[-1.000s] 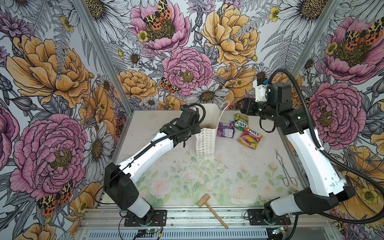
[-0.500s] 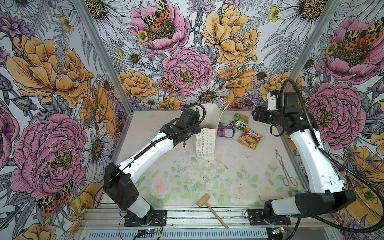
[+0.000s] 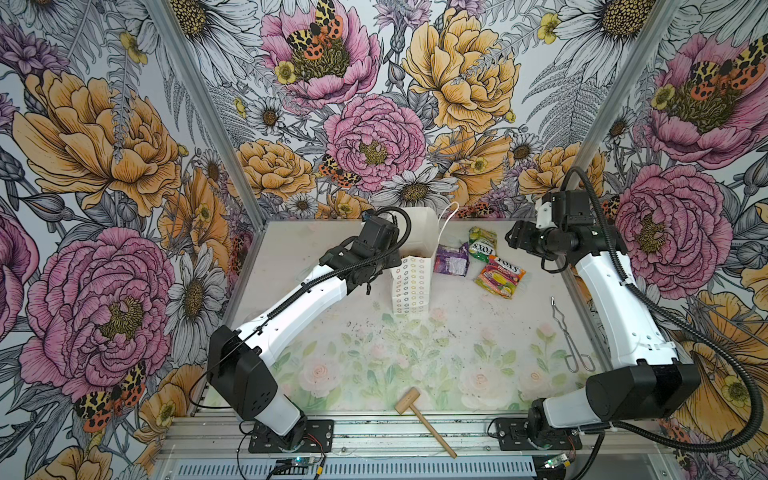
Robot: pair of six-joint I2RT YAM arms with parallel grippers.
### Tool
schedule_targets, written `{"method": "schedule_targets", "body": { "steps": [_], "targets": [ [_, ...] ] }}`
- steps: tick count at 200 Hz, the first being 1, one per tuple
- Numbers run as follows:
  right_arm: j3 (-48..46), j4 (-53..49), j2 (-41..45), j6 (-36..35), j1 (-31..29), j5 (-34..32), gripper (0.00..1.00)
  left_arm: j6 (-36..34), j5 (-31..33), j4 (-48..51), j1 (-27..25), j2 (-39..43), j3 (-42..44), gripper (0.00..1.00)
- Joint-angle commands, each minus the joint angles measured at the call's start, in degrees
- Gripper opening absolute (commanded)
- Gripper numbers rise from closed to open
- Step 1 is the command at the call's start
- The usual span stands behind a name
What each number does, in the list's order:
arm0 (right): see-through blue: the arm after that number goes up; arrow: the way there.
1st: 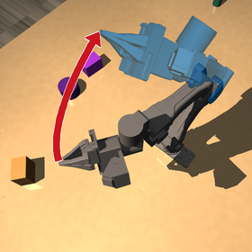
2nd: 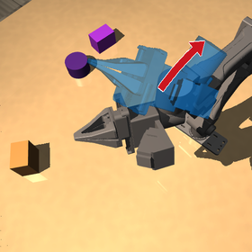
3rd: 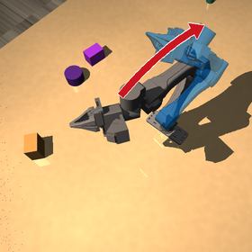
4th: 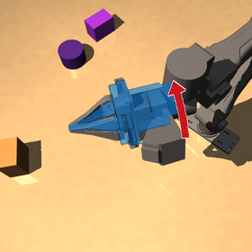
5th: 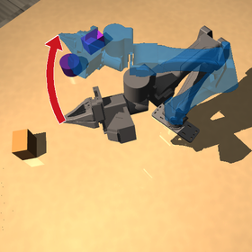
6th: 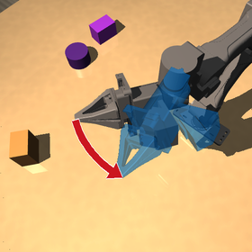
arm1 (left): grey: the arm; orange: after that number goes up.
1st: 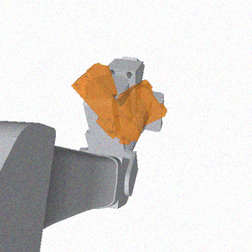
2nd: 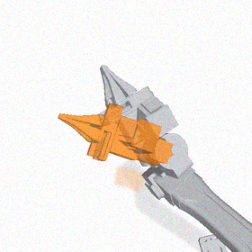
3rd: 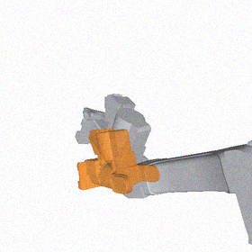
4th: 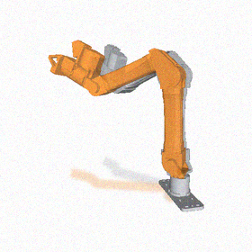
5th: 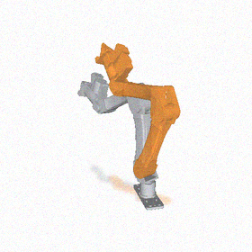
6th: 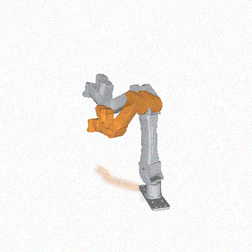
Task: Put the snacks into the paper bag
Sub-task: 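Lower the right gripper over the orange FOX'S Fruits packet and grasp it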
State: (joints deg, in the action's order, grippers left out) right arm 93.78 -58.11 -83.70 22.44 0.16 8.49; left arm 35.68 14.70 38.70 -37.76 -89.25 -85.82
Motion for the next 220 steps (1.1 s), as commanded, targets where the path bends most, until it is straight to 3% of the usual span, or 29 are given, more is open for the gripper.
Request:
{"method": "schedule_targets", "body": {
  "steps": [1, 87, 133, 220],
  "targets": [
    [-0.9, 0.4, -1.3, 0.2, 0.7, 0.7, 0.74, 0.3, -0.5, -1.0, -0.5, 0.4, 0.0, 0.0],
    [-5.9, 2.5, -7.8, 2.6, 1.5, -1.3, 0.78, 0.4, -0.5, -1.0, -0.4, 0.1, -0.1, 0.0],
    [-5.4, 3.6, -14.1, 5.3, 2.1, -2.4, 0.88, 0.4, -0.8, -1.0, -0.4, -0.5, -0.7, 0.0],
    [-4.2, 5.4, -24.4, 9.1, 3.0, -3.5, 0.95, 0.5, -0.7, -1.0, -0.5, -0.5, -0.5, 0.0]
  ]
}}
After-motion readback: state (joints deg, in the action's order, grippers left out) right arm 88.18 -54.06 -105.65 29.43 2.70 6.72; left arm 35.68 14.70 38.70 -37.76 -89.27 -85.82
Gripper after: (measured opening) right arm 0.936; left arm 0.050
